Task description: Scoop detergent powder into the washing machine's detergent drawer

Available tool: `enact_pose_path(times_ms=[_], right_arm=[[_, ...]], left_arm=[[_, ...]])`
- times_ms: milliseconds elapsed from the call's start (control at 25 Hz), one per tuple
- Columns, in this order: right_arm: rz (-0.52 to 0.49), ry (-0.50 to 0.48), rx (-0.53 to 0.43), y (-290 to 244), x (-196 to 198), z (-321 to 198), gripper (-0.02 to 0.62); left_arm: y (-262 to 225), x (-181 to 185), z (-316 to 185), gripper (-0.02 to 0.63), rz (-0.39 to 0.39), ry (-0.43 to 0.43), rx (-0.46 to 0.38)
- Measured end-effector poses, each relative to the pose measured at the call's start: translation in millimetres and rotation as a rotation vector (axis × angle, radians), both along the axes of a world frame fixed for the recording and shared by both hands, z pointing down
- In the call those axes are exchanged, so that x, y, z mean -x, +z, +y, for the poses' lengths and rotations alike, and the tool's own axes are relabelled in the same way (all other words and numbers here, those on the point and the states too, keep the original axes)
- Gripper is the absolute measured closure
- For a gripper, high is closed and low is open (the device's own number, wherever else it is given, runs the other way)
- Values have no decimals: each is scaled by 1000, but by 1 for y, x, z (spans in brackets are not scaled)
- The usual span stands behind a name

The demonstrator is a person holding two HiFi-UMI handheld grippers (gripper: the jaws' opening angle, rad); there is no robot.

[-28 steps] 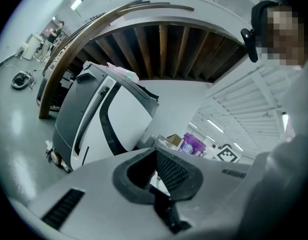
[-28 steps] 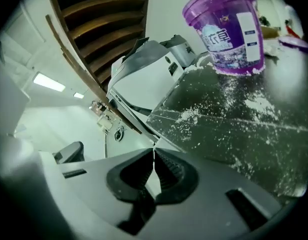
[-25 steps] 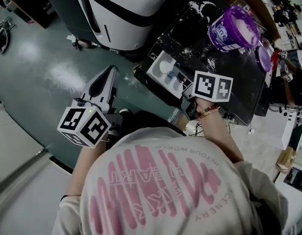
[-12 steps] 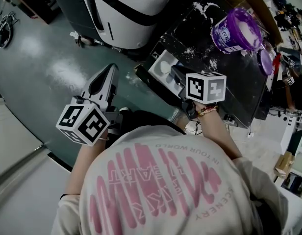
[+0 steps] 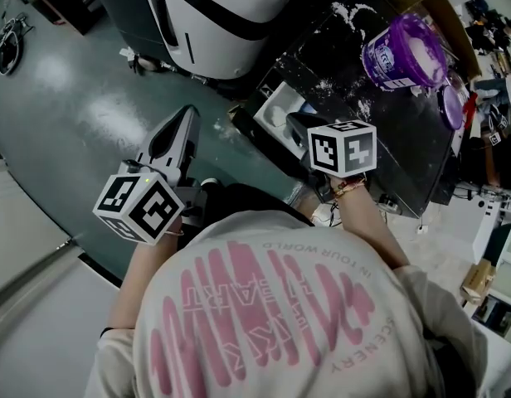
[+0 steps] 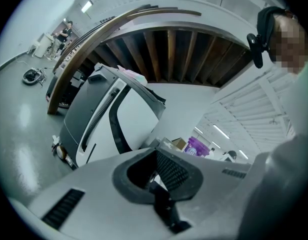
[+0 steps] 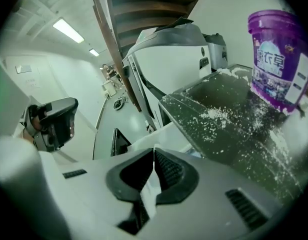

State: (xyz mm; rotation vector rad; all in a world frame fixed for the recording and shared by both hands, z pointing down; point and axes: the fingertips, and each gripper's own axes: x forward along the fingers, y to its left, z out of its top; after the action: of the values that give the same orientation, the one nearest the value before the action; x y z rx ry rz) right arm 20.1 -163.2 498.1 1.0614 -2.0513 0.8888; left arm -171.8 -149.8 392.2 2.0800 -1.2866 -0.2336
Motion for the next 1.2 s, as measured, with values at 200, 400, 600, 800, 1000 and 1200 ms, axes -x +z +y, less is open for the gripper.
enact_pose_path(times_ms=[200, 400, 600, 800, 1000, 1200], right_arm=[[30, -34, -1, 4, 3, 1, 589], [73, -76, -17, 6, 8, 2, 589], [102, -119, -24, 6, 12, 2, 589], [160, -183, -52, 6, 14, 5, 589], [226, -252, -86, 6, 17, 6, 589], [268, -291, -111, 5, 20, 7, 589]], left_arm=[[1, 4, 3, 604, -7, -6, 2], [2, 11, 7, 604, -17, -19, 5], [4, 20, 12, 604, -27, -34, 9], [7, 26, 17, 604, -26, -60, 15], [7, 25, 20, 604, -17, -64, 15], [8, 29, 24, 604, -6, -82, 21]])
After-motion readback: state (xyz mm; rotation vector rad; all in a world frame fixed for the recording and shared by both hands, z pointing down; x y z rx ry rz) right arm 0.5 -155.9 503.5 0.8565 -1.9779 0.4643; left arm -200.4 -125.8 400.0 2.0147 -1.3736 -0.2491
